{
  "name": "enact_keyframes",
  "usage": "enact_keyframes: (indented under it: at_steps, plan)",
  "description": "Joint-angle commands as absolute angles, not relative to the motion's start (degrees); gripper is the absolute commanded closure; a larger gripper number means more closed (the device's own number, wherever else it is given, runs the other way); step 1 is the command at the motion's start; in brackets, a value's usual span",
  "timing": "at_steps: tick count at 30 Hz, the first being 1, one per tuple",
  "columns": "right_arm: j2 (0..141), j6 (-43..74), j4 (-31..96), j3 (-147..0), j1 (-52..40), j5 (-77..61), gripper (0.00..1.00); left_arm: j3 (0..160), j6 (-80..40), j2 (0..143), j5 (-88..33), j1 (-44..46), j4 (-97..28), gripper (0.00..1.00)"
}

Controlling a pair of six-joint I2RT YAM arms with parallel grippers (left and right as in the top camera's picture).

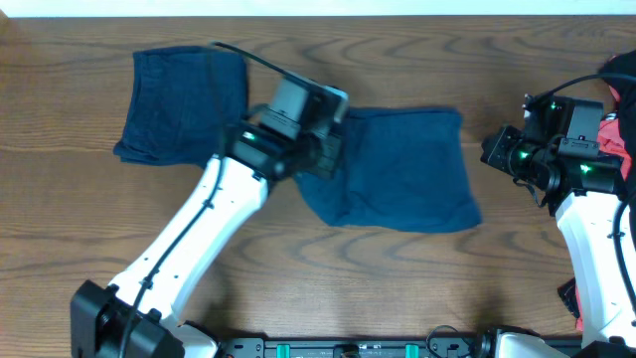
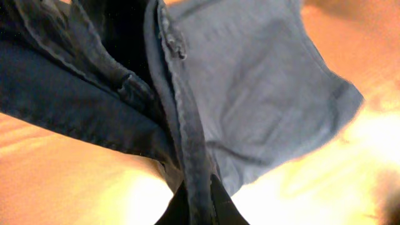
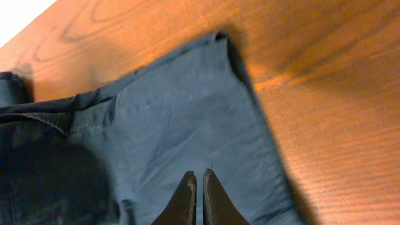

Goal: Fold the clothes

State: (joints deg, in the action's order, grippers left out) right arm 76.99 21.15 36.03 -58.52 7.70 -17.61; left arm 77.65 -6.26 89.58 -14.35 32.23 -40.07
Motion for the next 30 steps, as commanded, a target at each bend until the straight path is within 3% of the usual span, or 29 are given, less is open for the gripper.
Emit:
enact_keyframes:
  at_steps: [1, 5, 14, 19, 22, 30]
  plan:
    - [77.0, 21.8, 37.3, -58.7, 8.1, -15.6, 0.95, 78.7, -11.9, 90.2, -10.6, 33.9, -40.0, 0.94]
    - [77.1, 21.8, 38.8, -58.7, 8.1, -13.4, 0.94, 78.7, -11.9, 89.7, -9.1, 32.9, -42.0, 0.94]
    - [77.1, 21.6, 38.9, -58.7, 8.1, -13.3, 0.94, 81.2, -5.1, 82.4, 8.1, 22.6, -56.1, 0.94]
    - [77.1, 21.6, 38.3, -58.7, 8.1, -13.3, 0.94, 83.1, 1.1, 79.9, 7.9, 18.5, -55.5, 0.94]
    - [77.1, 21.6, 38.4, -58.7, 8.1, -13.3, 0.94, 83.0, 1.0, 81.1, 0.8, 19.0, -54.7, 0.94]
    - [77.1, 21.6, 39.6, -58.7, 8.1, -13.5, 0.95, 81.4, -8.5, 92.1, -4.3, 22.1, -49.3, 0.94]
